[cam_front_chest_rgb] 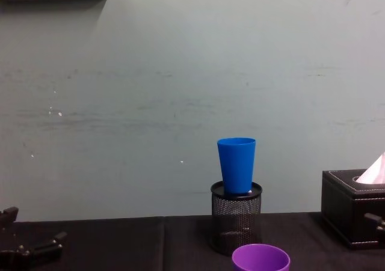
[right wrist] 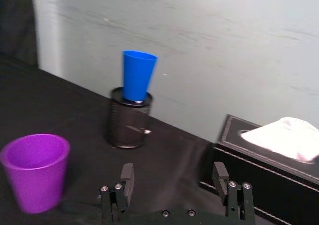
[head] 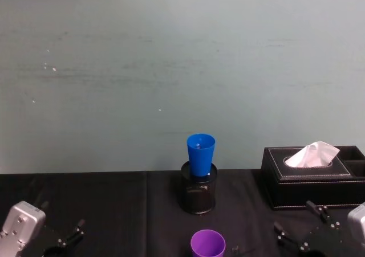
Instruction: Pick up one cup with a gripper and tap it against the other cup.
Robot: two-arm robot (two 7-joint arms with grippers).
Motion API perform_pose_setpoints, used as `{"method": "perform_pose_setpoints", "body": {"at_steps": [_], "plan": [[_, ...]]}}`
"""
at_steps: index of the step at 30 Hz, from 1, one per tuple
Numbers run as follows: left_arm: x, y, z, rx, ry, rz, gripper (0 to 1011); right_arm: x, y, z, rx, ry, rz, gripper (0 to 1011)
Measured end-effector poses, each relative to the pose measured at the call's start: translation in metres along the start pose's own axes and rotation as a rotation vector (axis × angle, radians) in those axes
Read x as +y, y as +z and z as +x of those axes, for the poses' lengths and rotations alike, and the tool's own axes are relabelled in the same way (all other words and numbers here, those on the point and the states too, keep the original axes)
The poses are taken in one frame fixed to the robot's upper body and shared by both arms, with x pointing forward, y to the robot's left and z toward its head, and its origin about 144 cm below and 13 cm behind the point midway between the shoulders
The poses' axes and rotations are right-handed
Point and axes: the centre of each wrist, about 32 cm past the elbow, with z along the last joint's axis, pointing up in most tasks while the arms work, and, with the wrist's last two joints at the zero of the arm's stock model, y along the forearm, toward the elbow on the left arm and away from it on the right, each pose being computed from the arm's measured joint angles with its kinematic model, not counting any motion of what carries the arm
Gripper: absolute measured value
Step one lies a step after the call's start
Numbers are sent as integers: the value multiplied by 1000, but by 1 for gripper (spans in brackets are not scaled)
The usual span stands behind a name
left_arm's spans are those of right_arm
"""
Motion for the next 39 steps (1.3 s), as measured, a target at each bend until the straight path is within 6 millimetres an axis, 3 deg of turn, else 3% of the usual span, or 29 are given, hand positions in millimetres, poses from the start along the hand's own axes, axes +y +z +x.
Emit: {"method": "perform_pose_setpoints", "body": {"at_steps": [9, 19, 39], "plan": [[0, 0, 0, 0, 0, 0, 1000, -15, 1, 0, 46, 140, 3, 1003], [0, 0, 0, 0, 0, 0, 1000, -19, -8, -5, 89, 262, -5, 1003], [0, 0, 0, 0, 0, 0, 1000, 27, -25, -23, 134, 382, -28, 1003]]}}
